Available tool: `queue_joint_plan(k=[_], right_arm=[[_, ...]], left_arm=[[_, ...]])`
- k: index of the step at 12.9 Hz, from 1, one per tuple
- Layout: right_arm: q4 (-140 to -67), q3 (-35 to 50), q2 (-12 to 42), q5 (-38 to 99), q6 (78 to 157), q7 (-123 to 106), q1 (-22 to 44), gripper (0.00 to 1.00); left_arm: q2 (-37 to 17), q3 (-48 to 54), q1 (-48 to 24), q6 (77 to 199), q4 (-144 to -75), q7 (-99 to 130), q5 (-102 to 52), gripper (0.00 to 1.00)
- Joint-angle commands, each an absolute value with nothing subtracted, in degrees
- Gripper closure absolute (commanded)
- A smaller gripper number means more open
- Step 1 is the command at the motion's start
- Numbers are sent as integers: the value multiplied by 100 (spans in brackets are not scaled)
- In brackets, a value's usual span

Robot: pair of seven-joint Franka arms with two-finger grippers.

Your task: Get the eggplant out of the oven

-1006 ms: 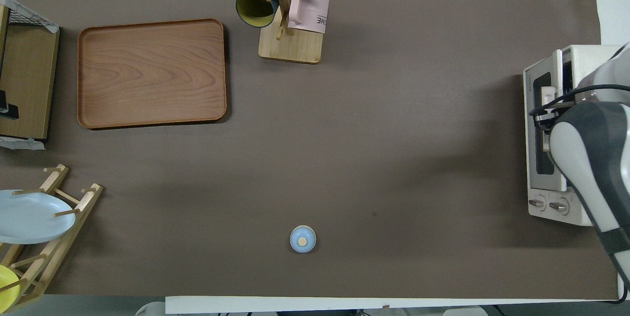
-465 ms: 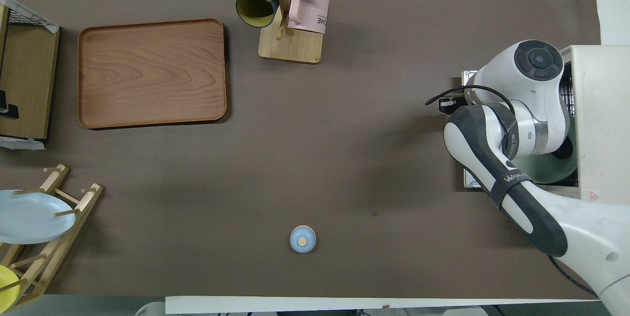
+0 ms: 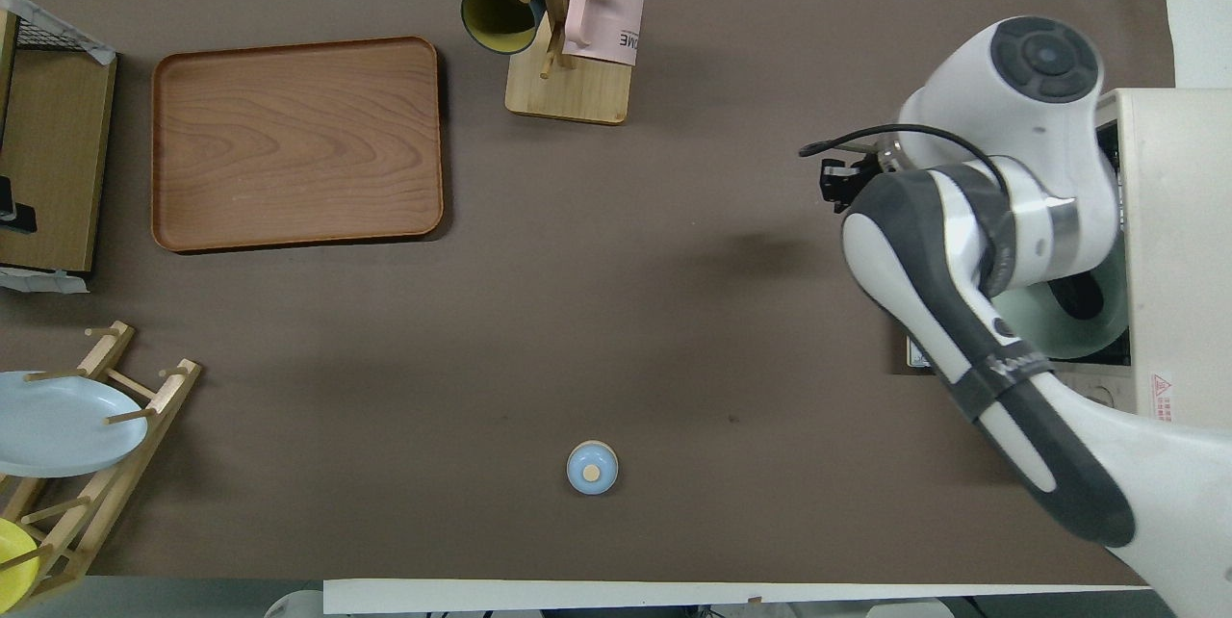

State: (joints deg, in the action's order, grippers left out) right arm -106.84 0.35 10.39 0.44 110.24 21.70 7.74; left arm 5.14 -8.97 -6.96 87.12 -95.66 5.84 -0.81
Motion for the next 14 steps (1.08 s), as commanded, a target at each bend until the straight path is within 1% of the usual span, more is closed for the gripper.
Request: queue_joint_plan(k=[1, 4, 7, 10, 11, 12, 14], right_arm=[[-10985, 79, 625, -53, 10409, 1803, 344, 45], [-11477, 79, 440, -122, 10450, 1329, 97, 45], [-11723, 79, 361, -483, 10634, 476, -105, 45], [-12505, 79, 115, -668, 11581, 90, -176, 46], [-12568, 88, 106, -668, 11645, 62, -176, 50], [-12568, 88, 97, -720, 11646, 35, -167, 59], [-12533, 88, 97, -948, 11576, -104, -132, 87]], left_arm=[[650, -879, -668, 8763, -9721, 589, -9, 0], [650, -879, -668, 8763, -9712, 589, -9, 0], [650, -870, -703, 8771, -9712, 589, -9, 0], [650, -870, -721, 8798, -9721, 589, -9, 0], [650, -870, -721, 8789, -9712, 589, -9, 0], [650, -870, -721, 8772, -9712, 589, -9, 0], [650, -870, -721, 8763, -9712, 598, -9, 0]])
